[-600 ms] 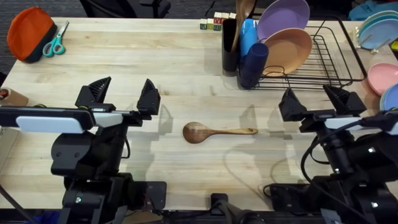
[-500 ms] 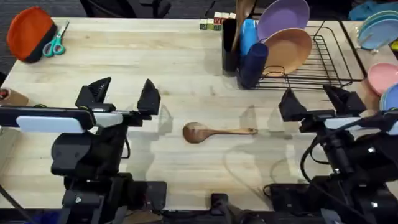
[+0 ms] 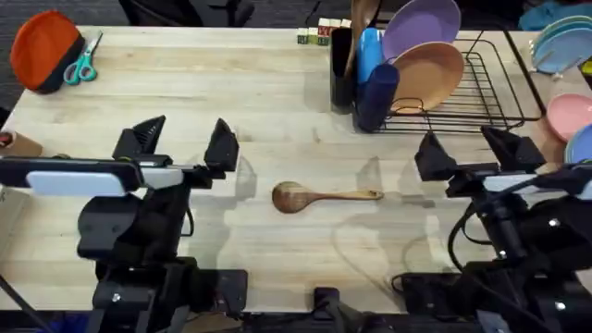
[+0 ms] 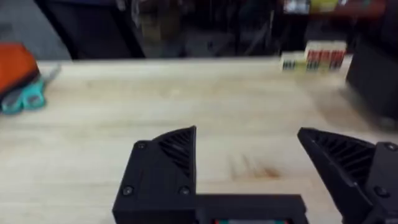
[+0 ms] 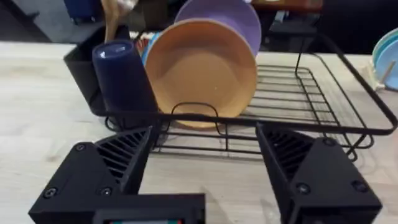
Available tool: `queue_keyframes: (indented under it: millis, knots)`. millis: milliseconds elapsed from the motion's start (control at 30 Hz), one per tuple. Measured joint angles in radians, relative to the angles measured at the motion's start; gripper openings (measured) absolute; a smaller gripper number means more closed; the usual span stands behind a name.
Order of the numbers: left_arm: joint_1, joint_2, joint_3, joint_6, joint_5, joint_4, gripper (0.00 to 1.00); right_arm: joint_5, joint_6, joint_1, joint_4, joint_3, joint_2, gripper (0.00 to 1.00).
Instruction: Pick up the spoon on the table one by one and put them onto the rack
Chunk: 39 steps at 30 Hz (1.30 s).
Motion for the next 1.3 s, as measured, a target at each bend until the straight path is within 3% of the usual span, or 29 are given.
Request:
queue_keyframes:
  millis: [100,200,233,400,600,633,967,1300]
  knots:
    - [0.000,0.002,0.023,0.000,0.000,-0.095,0.994,0.000,0.000,0.000,-0.113,0.059,0.004,0.995]
    - [0.000,0.004,0.113,0.000,0.000,-0.270,0.993,0.000,0.000,0.000,-0.228,0.154,0.043,0.995]
    - [0.000,0.008,0.221,0.000,0.000,-0.385,0.993,0.000,0.000,0.000,-0.300,0.260,0.098,0.995]
    - [0.000,0.076,0.431,0.001,-0.001,-0.523,0.994,0.000,0.000,0.000,-0.403,0.461,0.235,0.995]
    - [0.000,0.266,0.676,0.001,-0.002,-0.691,0.993,-0.001,0.000,0.000,-0.551,0.706,0.443,0.995]
    - [0.000,0.381,0.794,0.001,-0.001,-0.746,0.993,-0.001,0.000,0.000,-0.635,0.834,0.548,0.995]
    - [0.000,0.715,1.109,0.003,0.011,-0.899,0.993,-0.001,0.000,0.000,-0.898,1.188,0.827,0.995]
    - [0.000,0.888,1.183,0.003,0.021,-1.001,0.993,-0.033,-0.020,0.000,-0.938,1.259,0.875,0.995]
